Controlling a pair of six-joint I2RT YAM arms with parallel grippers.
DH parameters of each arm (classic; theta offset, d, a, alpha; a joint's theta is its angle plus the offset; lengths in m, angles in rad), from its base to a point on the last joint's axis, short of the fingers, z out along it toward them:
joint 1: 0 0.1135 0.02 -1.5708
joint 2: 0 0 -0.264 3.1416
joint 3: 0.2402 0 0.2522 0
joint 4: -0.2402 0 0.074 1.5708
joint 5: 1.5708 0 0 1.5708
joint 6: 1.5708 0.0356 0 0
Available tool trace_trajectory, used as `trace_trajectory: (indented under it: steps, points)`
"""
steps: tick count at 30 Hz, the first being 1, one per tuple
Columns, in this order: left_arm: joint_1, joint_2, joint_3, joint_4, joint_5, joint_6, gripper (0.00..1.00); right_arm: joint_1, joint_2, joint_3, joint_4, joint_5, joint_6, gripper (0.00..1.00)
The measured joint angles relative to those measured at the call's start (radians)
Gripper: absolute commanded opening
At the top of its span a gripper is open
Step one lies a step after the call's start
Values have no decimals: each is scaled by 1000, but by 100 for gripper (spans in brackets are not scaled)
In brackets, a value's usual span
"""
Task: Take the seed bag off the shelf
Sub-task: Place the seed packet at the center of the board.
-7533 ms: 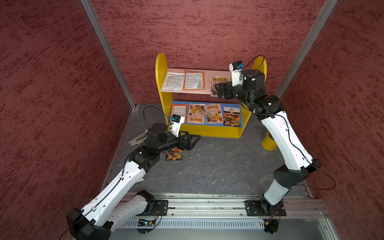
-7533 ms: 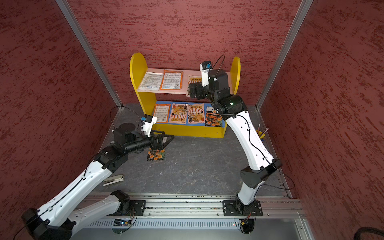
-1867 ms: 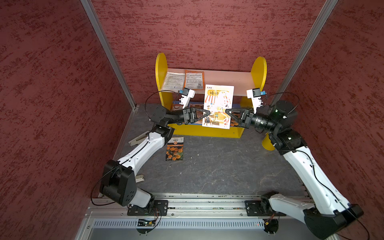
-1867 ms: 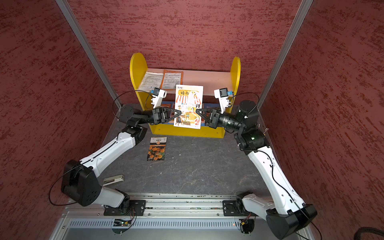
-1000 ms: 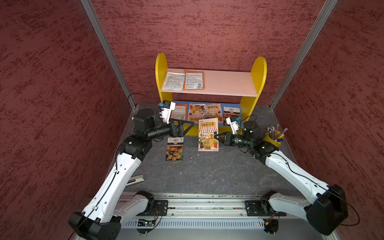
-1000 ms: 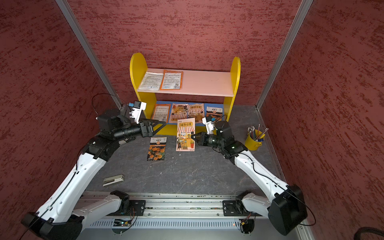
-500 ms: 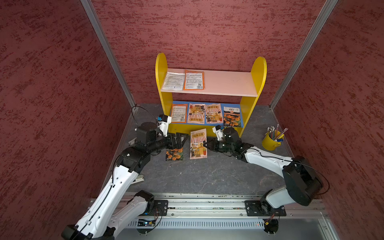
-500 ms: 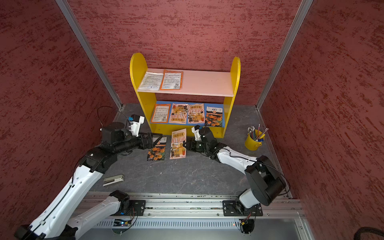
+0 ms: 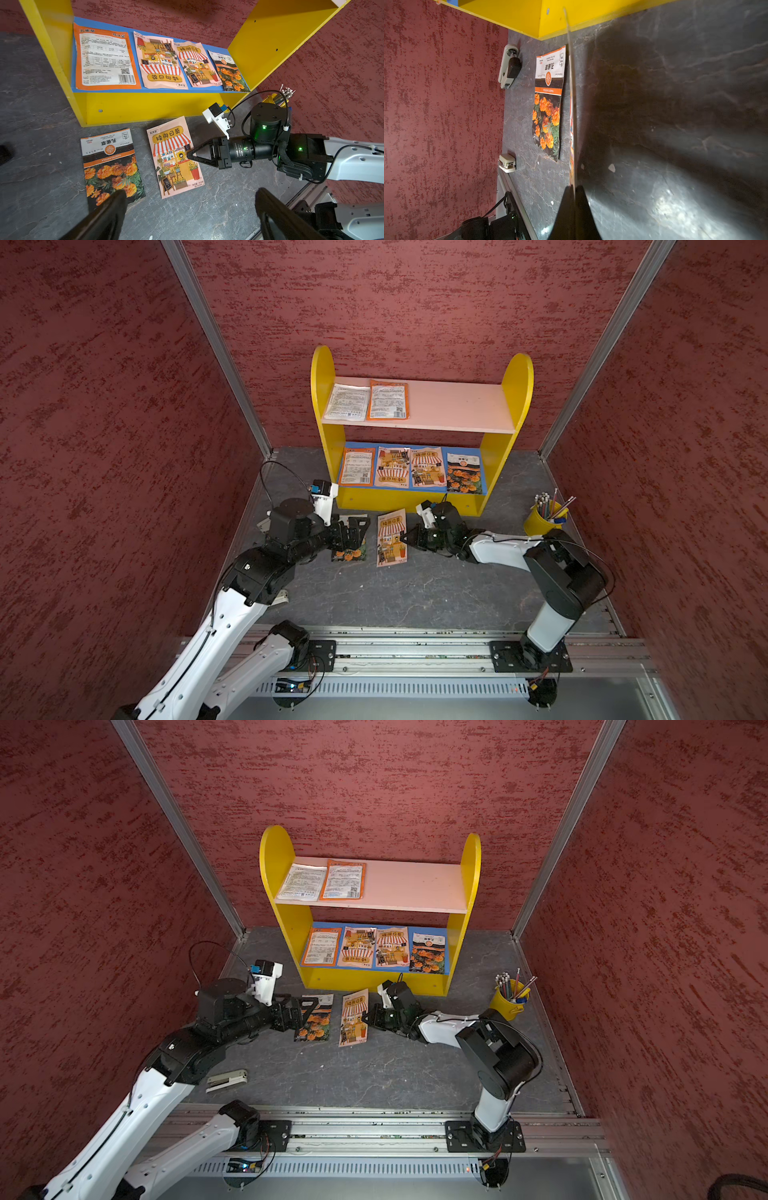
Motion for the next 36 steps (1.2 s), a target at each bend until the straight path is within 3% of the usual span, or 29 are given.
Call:
trace_trajectory:
  steps: [28,36]
  points:
    - [-3,-4,-5,-16,87,60,100,0,146,150,-125,9,-74,0]
    - [-3,2,-27,8,111,60,100,0,146,150,-169,39,-102,12]
